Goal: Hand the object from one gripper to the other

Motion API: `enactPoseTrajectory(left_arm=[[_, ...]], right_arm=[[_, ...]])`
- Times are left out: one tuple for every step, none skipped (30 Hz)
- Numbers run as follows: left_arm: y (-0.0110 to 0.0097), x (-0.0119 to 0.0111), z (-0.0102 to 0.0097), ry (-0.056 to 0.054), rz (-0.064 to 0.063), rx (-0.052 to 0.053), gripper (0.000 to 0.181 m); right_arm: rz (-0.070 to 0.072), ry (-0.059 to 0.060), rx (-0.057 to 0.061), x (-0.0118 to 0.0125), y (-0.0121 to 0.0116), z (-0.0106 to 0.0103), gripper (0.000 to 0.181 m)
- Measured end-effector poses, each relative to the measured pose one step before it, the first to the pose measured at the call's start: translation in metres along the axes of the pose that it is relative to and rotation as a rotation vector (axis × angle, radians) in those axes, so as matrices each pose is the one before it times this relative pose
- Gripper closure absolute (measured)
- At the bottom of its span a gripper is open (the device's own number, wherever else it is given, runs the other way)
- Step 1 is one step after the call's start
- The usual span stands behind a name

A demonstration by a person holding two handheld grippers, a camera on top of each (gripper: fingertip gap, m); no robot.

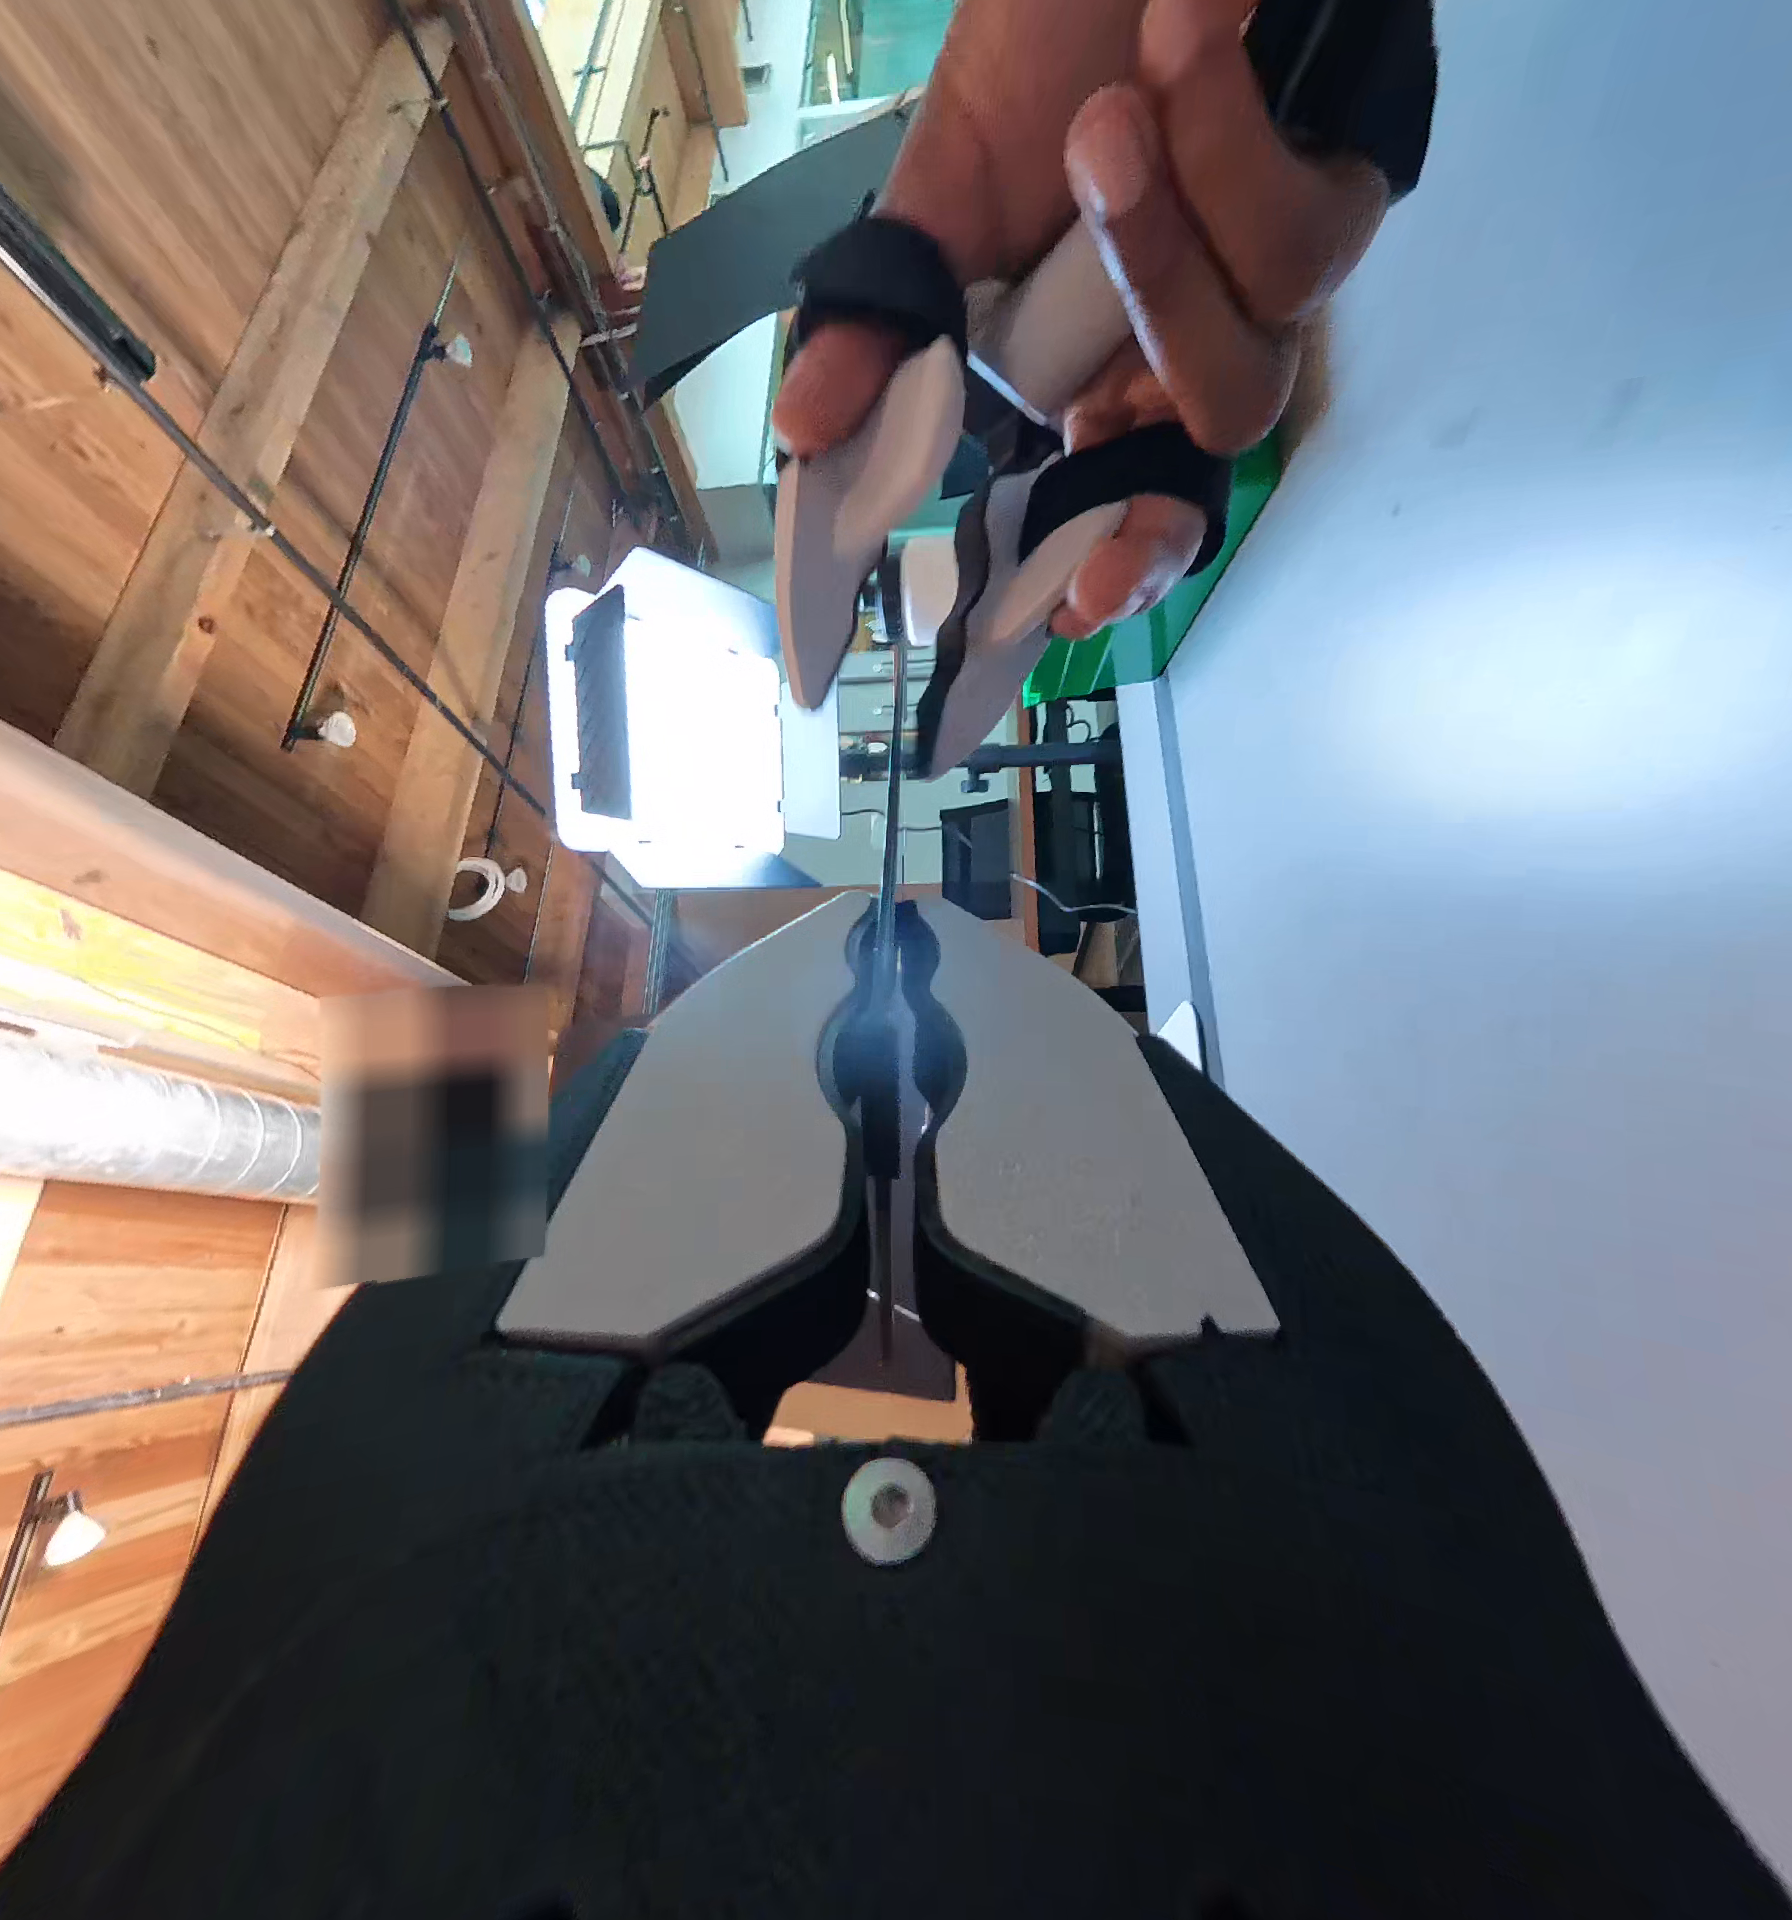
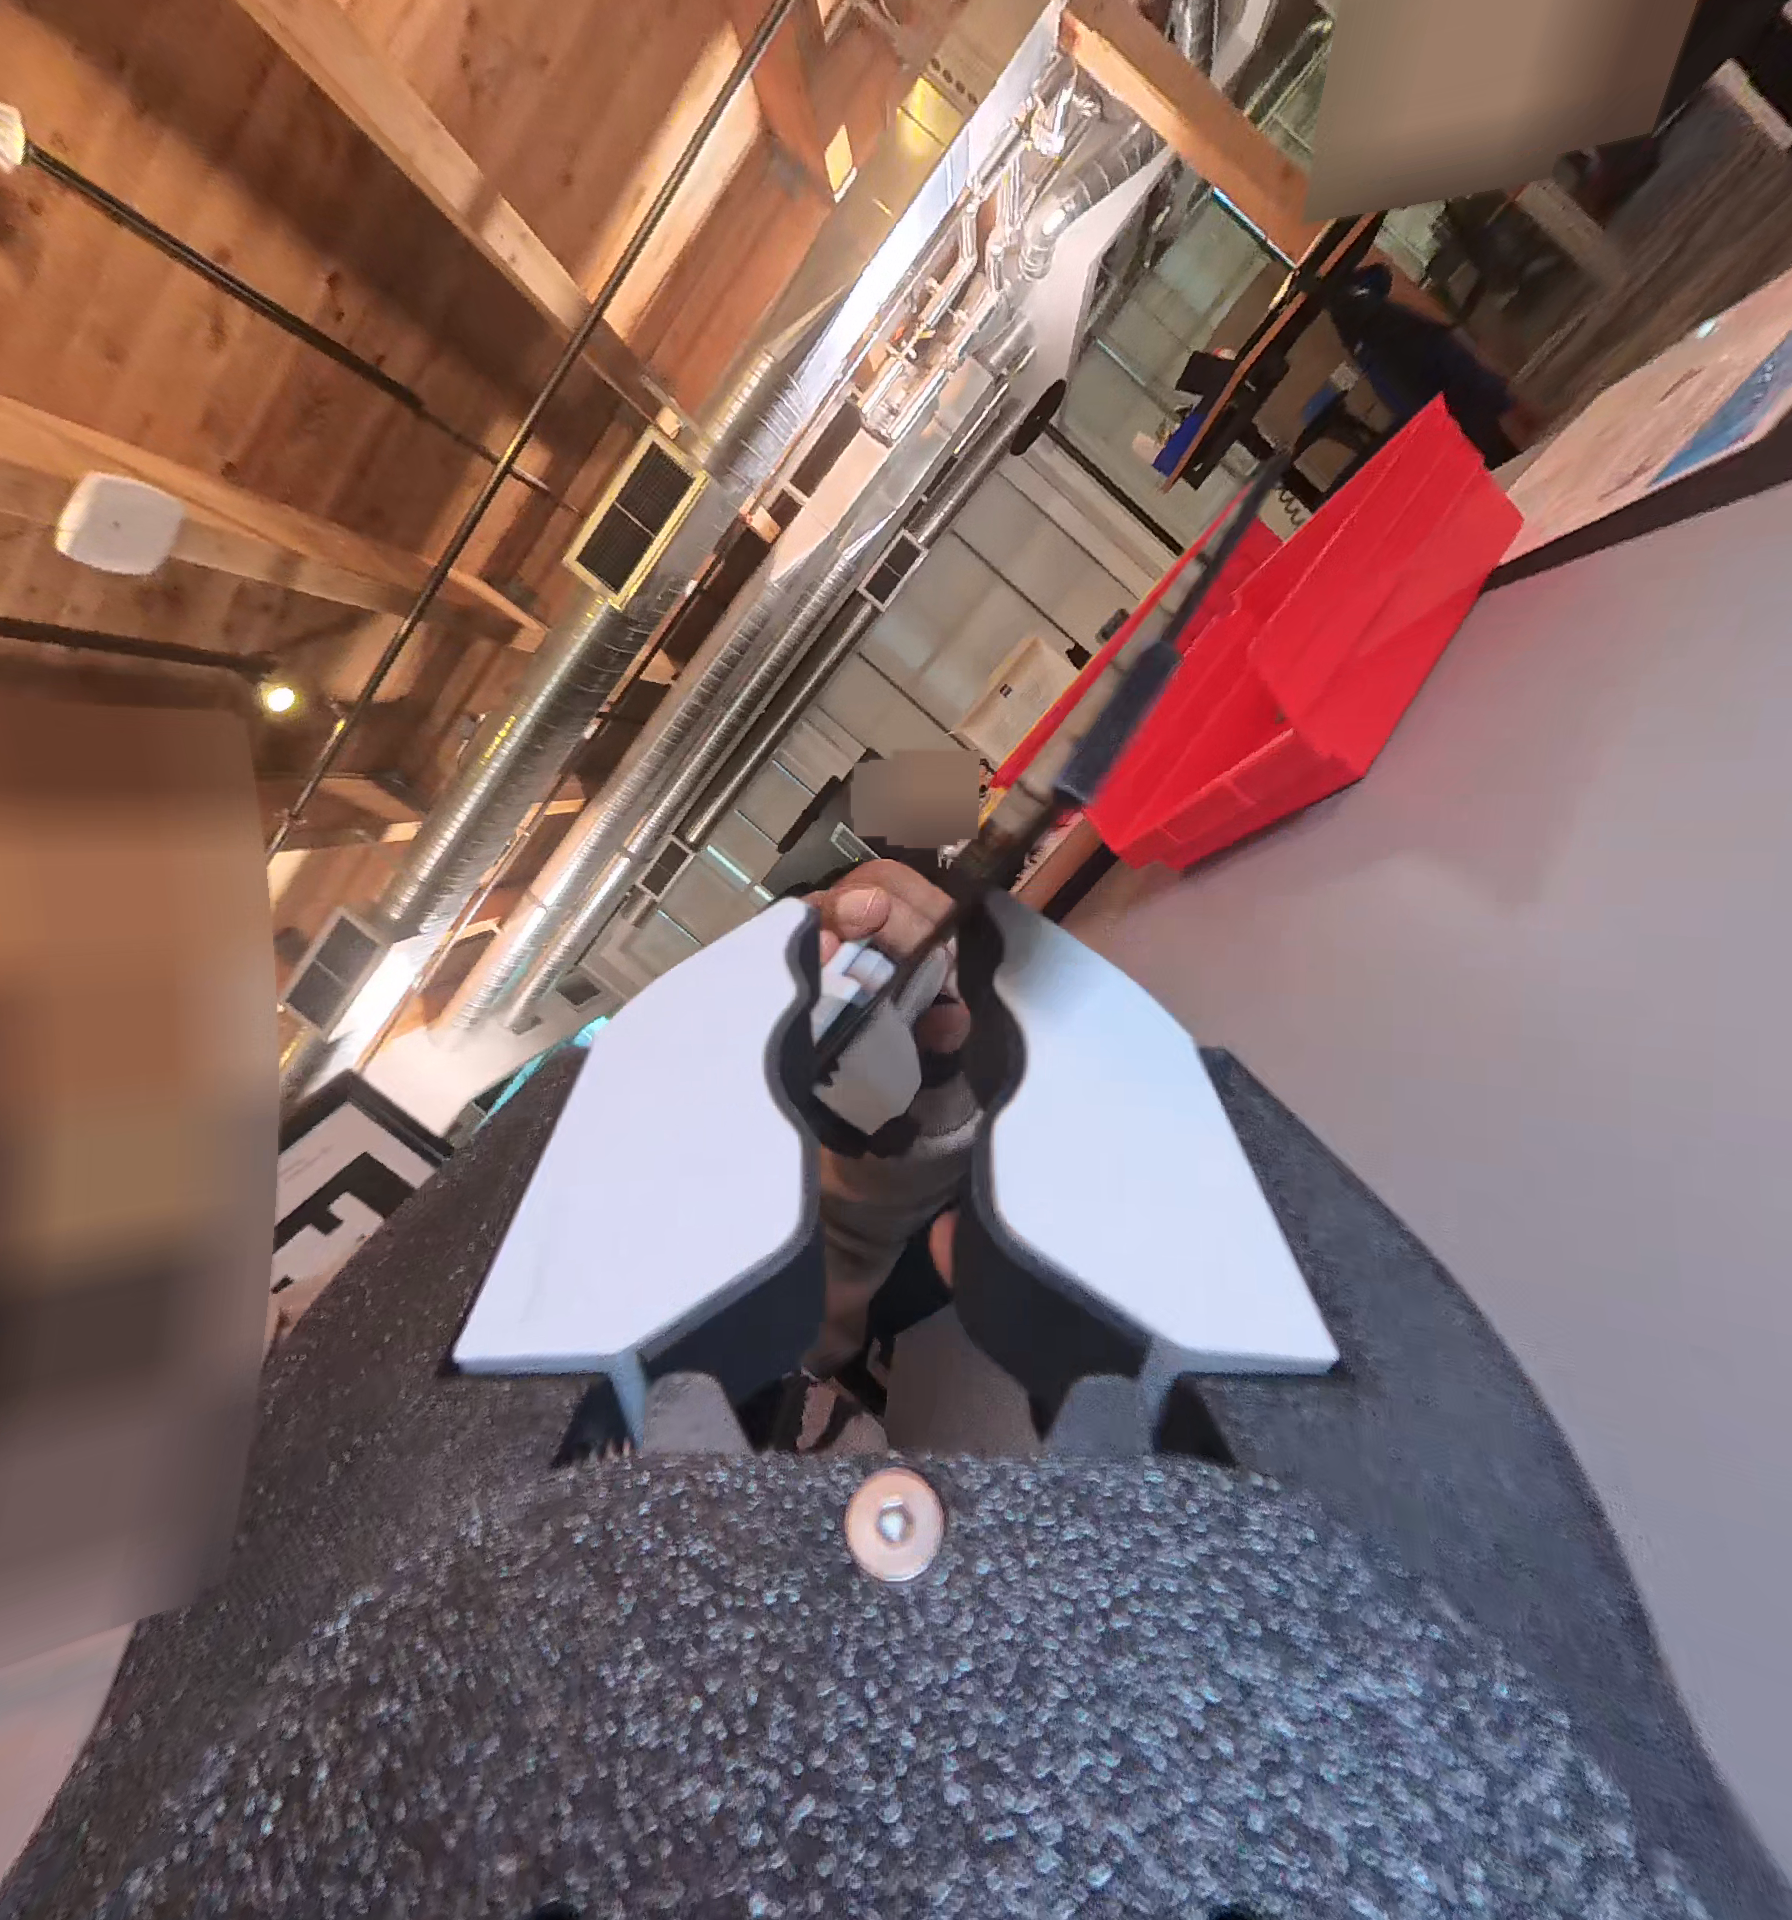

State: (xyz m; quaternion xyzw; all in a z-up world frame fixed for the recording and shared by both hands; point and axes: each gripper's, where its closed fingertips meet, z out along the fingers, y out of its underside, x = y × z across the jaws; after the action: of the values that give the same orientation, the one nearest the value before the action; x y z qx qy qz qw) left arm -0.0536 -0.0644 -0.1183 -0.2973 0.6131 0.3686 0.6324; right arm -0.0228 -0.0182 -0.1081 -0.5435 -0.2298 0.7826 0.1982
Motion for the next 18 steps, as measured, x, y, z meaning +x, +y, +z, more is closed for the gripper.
enactPoseTrajectory(left_arm=[[-0.00345,0.00266,0.00121,0.0033,-0.0079,0.0095,0.172],[-0.00093,-0.00045,0.00103,-0.0046,-0.0314,0.0038,0.167],[0.00175,-0.00364,0.00052,-0.0102,-0.056,-0.0026,0.161],[0.00368,-0.00538,0.00019,-0.0095,-0.0697,-0.0054,0.156],[0.00579,-0.00624,0.00039,-0.0094,-0.0759,-0.0149,0.146],[0.00515,-0.00453,0.00029,0.0053,-0.0848,-0.0064,0.136],[0.00354,-0.00398,-0.00062,0.0091,-0.0972,0.0094,0.136],[0.00286,-0.00673,-0.00097,-0.0093,-0.0968,0.0174,0.132],[0.00273,-0.00684,-0.00089,-0.0052,-0.0923,0.0157,0.133],[0.00352,-0.00531,-0.00023,0.0131,-0.1063,0.0065,0.136],[0.00374,-0.00385,0.00026,0.028,-0.1254,0.0027,0.138],[0.00365,-0.00315,0.0006,0.033,-0.1324,0.0035,0.137],[0.00342,-0.00268,0.00064,0.0342,-0.1299,0.0067,0.137],[0.00332,-0.00191,0.00075,0.0379,-0.1275,0.0065,0.139],[0.00279,-0.00049,0.00103,0.0448,-0.1301,0.0066,0.14],[0.00172,0.00092,0.00153,0.0499,-0.134,0.0107,0.14],[0.00086,0.00204,0.00207,0.0513,-0.137,0.014,0.141],[0.00157,0.00336,0.00279,0.0552,-0.1371,0.0104,0.143]], right_arm=[[0.0099,0.0166,0.0139,0.00468,0.00125,0.00028,0.17],[-0.0066,0.0033,0.0112,0.0027,-0.00075,-0.00156,0.172],[-0.0074,-0.0097,0.0067,0.00014,-0.00233,-0.00233,0.175],[0.0019,-0.0112,0.0363,-0.00145,-0.00748,-0.00366,0.176],[-0.0045,-0.0086,0.0457,-0.00214,-0.00951,-0.00429,0.178],[-0.0129,-0.0013,0.036,-0.00169,-0.00874,-0.00389,0.179],[-0.0165,-0.012,0.0326,-0.00332,-0.00843,-0.0038,0.18],[-0.0154,-0.0098,0.0372,-0.00346,-0.00903,-0.00359,0.18],[-0.0164,-0.0068,0.0318,-0.00319,-0.00837,-0.00318,0.18],[-0.0206,-0.0065,0.0183,-0.00296,-0.00636,-0.00235,0.18],[-0.0249,-0.011,0.0084,-0.00357,-0.00453,-0.00155,0.18],[-0.0234,-0.0117,0.0086,-0.00365,-0.00381,-0.00103,0.18],[-0.0279,-0.0052,0.0082,-0.00292,-0.00335,-0.00067,0.179],[-0.0352,-0.0011,0.0049,-0.00265,-0.0026,-0.00038,0.18],[-0.0466,0.0053,-0.0037,-0.00208,-0.00141,-0.0001,0.18],[-0.071,0.0168,-0.0157,-0.00106,0.00031,0.00008,0.18],[-0.1077,0.0277,-0.0229,-0.00073,0.00141,0.00015,0.18],[-0.1366,0.0344,-0.0284,-0.00043,0.00227,0.00036,0.18]])
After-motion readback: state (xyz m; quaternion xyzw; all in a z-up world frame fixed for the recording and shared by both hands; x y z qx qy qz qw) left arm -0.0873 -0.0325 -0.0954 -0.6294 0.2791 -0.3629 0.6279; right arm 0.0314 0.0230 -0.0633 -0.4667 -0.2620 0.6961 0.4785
